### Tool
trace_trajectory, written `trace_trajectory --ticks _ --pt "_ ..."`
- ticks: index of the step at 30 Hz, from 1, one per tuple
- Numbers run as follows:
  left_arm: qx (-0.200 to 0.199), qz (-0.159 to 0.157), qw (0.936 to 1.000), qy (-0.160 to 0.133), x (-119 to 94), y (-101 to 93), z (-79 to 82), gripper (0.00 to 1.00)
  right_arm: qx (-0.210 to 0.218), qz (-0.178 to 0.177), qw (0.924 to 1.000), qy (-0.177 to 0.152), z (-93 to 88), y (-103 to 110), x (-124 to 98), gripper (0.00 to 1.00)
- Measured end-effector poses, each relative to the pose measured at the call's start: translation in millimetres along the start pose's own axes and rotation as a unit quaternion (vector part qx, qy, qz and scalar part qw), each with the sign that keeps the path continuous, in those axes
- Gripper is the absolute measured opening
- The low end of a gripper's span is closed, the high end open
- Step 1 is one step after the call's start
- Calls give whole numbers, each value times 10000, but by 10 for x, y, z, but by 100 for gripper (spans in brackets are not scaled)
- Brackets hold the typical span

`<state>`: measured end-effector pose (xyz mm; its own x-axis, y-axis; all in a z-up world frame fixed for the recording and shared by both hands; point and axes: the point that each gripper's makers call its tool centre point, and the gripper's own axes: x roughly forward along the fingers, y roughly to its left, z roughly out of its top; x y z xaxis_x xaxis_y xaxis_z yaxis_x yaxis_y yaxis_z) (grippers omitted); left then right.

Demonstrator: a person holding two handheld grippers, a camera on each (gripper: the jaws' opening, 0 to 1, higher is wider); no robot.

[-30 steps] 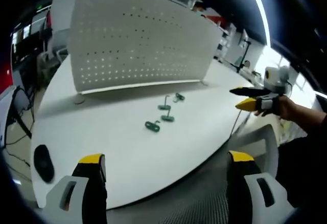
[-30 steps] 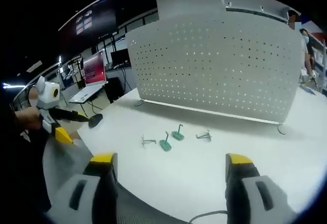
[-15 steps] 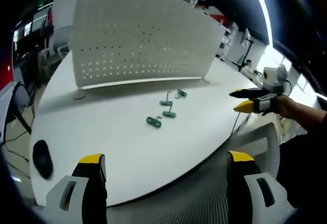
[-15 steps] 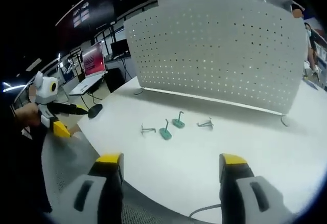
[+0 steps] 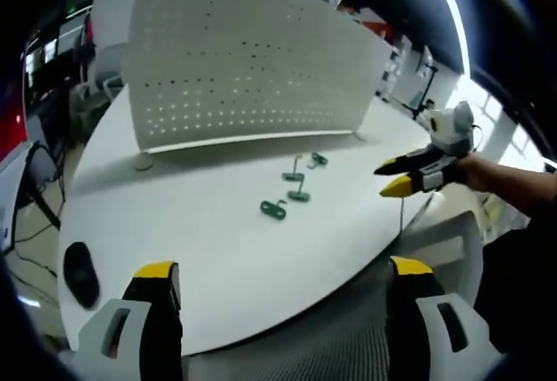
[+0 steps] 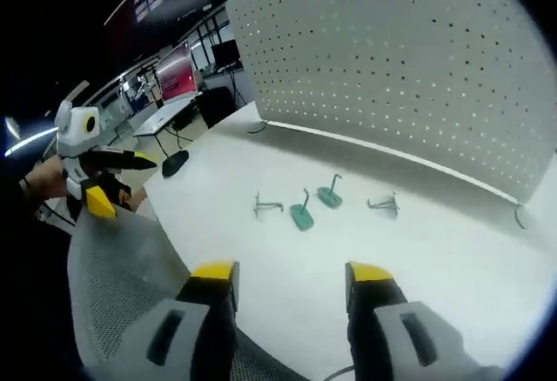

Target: Insert the hook assembly into the mounting plate slot until the hook locks in place.

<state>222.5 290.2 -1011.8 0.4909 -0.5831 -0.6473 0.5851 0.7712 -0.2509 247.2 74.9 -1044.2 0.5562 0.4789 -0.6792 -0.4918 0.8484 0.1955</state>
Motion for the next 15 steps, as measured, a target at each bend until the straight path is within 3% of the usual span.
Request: trace_trajectory --ticks 8,15 --pt "-143 89 9998 120 -23 60 -122 99 -267 159 9988 389 175 -57 415 35" --pt "-240 184 9994 150 -60 111 -173 99 -470 361 9971 482 346 -63 753 27"
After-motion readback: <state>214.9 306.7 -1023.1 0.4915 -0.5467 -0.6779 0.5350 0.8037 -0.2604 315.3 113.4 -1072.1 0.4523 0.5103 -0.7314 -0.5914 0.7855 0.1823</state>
